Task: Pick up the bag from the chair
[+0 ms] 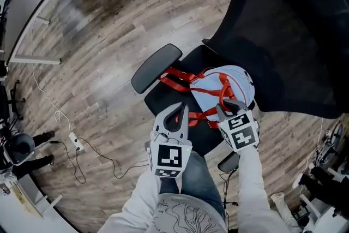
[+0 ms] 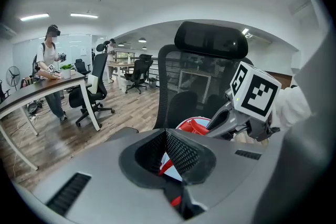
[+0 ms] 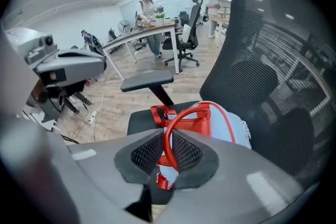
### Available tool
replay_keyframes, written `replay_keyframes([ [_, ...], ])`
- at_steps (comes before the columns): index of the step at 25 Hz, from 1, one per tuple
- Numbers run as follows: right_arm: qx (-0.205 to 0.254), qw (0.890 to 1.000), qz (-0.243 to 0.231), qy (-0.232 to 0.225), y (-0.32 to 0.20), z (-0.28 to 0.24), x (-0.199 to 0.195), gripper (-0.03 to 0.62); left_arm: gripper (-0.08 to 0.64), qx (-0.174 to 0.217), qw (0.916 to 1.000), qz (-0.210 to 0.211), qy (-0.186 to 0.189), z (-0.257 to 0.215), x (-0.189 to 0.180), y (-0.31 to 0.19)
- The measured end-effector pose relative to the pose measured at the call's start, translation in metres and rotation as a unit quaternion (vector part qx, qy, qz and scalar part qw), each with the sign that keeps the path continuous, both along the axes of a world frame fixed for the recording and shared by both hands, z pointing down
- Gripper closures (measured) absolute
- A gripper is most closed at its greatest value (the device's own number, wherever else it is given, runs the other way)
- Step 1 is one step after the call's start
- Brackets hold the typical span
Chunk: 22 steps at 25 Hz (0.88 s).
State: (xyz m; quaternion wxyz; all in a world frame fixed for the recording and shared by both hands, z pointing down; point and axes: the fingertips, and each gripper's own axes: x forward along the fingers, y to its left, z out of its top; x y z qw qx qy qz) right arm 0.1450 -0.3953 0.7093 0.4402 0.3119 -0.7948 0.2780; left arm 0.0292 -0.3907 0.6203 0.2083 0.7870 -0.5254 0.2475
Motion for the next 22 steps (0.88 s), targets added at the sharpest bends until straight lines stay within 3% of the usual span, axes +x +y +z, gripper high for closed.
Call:
replay_keyframes([
  [10,-0.024,0.987,0.105,-0.119,-0.003,-0.03,-0.001,0.537,0.554,0.004,0.9998,0.01,0.016,-0.007,0.002,0.0],
  [18,-0.002,0.977,0.142,-0.16,-0.001,-0.054,-0.004,0.532,0.554,0.022,0.9993,0.02,0.024,-0.026,0.004,0.001],
  [22,0.004,0.962,0.178,-0.207,0.0,-0.075,-0.006,0.532,0.554,0.034,0.9988,0.023,0.027,-0.038,0.0,0.003],
])
